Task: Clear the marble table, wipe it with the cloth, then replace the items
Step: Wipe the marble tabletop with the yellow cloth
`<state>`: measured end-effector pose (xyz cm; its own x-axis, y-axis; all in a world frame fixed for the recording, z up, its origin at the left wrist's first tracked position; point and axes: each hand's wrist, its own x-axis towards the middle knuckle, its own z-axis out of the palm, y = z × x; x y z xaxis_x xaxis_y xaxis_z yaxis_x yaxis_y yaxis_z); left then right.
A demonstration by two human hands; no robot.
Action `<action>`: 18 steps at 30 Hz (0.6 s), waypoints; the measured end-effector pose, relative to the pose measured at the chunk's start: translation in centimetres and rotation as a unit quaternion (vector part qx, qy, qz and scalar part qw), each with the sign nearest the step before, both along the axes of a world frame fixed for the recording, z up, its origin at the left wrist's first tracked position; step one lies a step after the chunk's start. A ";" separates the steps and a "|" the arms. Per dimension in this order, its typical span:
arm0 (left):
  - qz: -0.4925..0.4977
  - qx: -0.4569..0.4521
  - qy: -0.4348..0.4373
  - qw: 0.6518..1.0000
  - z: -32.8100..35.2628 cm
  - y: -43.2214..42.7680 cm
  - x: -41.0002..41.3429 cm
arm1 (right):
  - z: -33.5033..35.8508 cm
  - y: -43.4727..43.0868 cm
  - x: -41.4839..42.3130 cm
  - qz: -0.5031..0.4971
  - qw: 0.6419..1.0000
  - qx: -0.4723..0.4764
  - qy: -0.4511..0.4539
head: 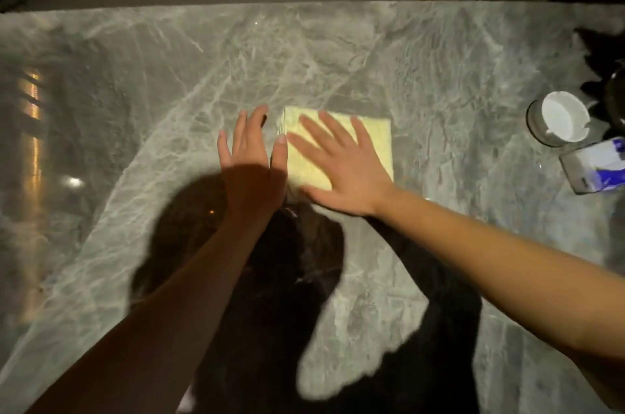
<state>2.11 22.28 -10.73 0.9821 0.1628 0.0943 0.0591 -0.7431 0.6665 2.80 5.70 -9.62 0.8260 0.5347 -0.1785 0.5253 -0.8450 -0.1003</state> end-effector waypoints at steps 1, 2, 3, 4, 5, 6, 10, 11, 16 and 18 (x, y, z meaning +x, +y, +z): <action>0.002 -0.012 -0.007 1.000 0.0 0.0 -0.1 | 0.0 -0.2 -1.9 0.007 1.000 -0.008 -0.003; 0.001 -0.011 -0.008 1.000 -0.1 0.1 -0.2 | 0.0 -0.5 -3.7 0.010 1.000 -0.011 -0.005; -0.001 -0.002 -0.006 1.000 -0.1 0.1 -0.2 | 0.0 -0.8 -5.3 0.007 1.000 -0.006 -0.004; -0.006 0.012 -0.003 1.000 -0.2 0.1 -0.3 | -0.1 -1.3 -6.8 0.000 1.000 0.003 -0.003; -0.015 0.031 0.000 0.999 -0.3 0.1 -0.3 | -0.2 -1.8 -7.9 -0.005 1.000 0.009 -0.001; -0.027 0.053 0.002 0.998 -0.4 0.2 -0.3 | -0.4 -2.5 -8.5 -0.001 1.000 0.005 0.000; -0.075 0.110 0.018 0.991 -0.7 0.6 -0.3 | -0.5 -6.4 -7.2 0.016 1.000 0.005 -0.006; -0.082 0.118 0.023 0.989 -0.7 0.6 -0.4 | -0.4 -7.5 -6.0 -0.009 1.000 0.014 -0.008; -0.093 0.153 0.022 0.984 -0.9 0.7 -0.5 | -0.4 -13.1 2.8 -0.216 0.975 0.009 -0.042; -0.093 0.159 0.021 0.983 -0.9 0.7 -0.4 | -0.2 -14.8 6.8 -0.286 0.957 -0.004 -0.049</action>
<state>1.67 22.93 -11.64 0.9962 -0.0511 0.0701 -0.0749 -0.9138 0.3992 9.56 -9.06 -9.87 0.9961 -0.0107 -0.0874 -0.0165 -0.9977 -0.0660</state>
